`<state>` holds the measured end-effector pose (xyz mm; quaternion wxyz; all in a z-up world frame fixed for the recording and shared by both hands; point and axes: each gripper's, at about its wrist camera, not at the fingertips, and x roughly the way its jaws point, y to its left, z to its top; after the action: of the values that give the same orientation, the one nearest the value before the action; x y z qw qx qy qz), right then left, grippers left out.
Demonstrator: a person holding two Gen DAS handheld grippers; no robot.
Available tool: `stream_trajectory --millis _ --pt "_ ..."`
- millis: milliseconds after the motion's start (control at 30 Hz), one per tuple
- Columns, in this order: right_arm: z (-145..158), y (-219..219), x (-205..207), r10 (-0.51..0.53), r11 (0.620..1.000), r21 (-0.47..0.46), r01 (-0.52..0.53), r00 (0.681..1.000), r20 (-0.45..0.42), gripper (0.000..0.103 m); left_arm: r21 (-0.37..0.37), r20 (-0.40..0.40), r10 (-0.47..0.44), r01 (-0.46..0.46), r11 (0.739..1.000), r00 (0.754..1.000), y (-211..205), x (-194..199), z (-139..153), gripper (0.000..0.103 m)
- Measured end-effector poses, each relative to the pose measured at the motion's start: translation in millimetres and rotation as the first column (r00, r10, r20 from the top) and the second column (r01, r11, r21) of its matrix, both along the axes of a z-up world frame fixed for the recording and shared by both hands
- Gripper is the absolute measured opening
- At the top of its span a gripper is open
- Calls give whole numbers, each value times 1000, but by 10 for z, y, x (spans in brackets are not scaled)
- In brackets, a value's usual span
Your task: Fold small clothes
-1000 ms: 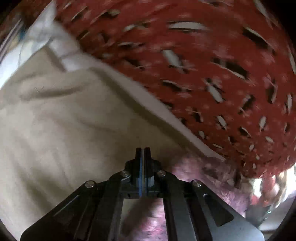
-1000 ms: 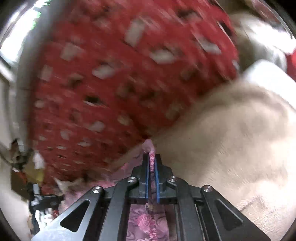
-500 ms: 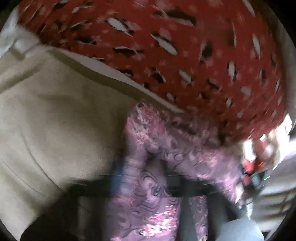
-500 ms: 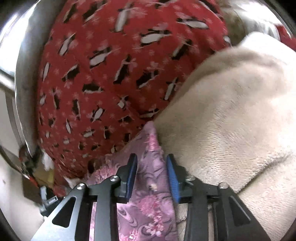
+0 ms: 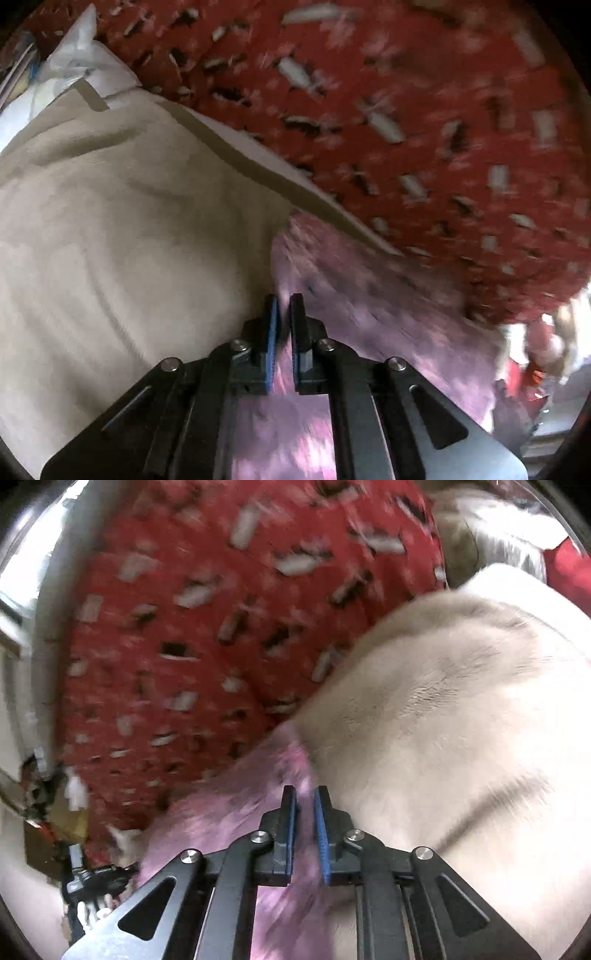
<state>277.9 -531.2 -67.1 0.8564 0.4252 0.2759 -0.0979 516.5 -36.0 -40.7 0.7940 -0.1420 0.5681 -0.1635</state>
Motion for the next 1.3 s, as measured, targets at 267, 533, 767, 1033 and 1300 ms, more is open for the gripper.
stream_trajectory --millis 267,533,767,1033,1300 --pt "-110 879 -272 194 965 -151 -214 971 -139 25 90 -97 -158 167 982 983 -195 -788 -256 16" --pt "98 962 -1169 98 987 -116 -114 986 -136 70 -145 -107 -12 -3 989 994 753 -1161 13 27" --pt "-89 1081 -1332 168 985 30 -167 986 -24 11 -241 -311 38 -117 963 950 826 -1476 -482 36" --pt "-375 896 -1464 114 993 28 -111 982 -153 10 -264 -373 120 -229 937 920 1037 -1567 -590 8" --pt "273 938 -1504 -26 994 -106 26 1000 1 34 -165 -38 -16 10 986 999 368 -1597 249 39"
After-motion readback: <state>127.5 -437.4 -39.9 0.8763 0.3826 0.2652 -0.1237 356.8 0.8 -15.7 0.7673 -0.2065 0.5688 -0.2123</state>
